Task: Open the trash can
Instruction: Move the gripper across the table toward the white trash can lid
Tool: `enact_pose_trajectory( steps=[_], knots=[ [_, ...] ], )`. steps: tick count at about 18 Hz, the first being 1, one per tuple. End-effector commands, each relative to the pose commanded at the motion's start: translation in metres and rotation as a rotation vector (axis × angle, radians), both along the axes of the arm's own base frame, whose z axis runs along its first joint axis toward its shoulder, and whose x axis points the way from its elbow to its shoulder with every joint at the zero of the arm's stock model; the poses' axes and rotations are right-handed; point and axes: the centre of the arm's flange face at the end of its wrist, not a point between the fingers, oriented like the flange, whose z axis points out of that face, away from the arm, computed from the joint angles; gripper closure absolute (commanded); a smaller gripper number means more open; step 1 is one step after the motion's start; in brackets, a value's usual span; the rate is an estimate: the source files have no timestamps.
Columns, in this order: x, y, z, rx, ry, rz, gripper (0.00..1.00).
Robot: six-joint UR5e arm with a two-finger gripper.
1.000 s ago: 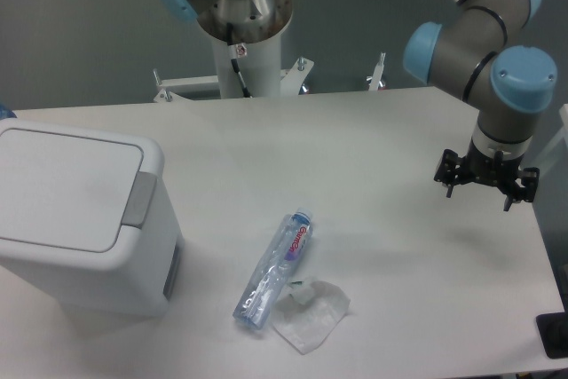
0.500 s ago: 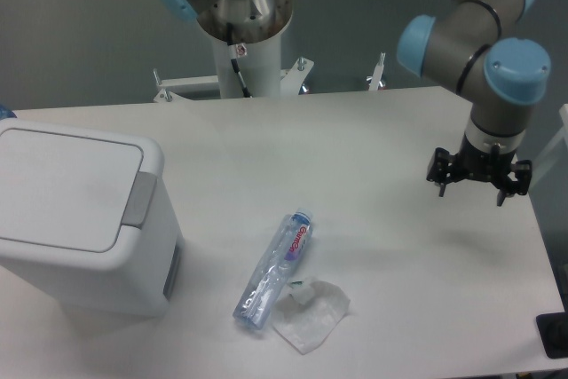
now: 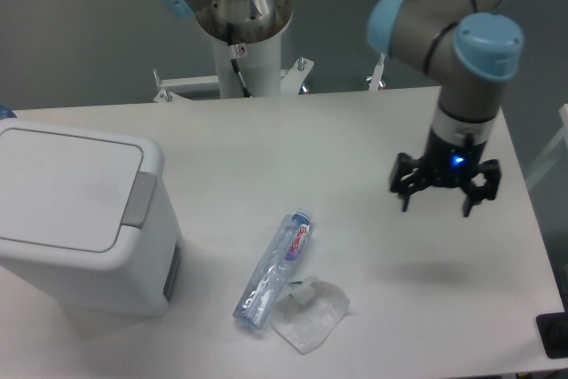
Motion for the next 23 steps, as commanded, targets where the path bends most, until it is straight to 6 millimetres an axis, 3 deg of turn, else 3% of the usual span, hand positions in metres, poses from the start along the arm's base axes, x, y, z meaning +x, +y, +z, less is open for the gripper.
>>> enact_pose_trajectory(
  steps=[3,6,10,14,23],
  knots=[
    [0.037,0.031,0.014,0.03,-0.002,-0.017,0.0],
    [0.063,0.05,0.041,0.115,-0.034,-0.004,0.0],
    [0.088,0.054,0.08,0.225,-0.069,-0.005,0.0],
    [0.121,0.056,0.107,0.277,-0.076,-0.035,0.0],
    [0.171,0.087,0.108,0.291,-0.133,-0.013,0.0]
  ],
)
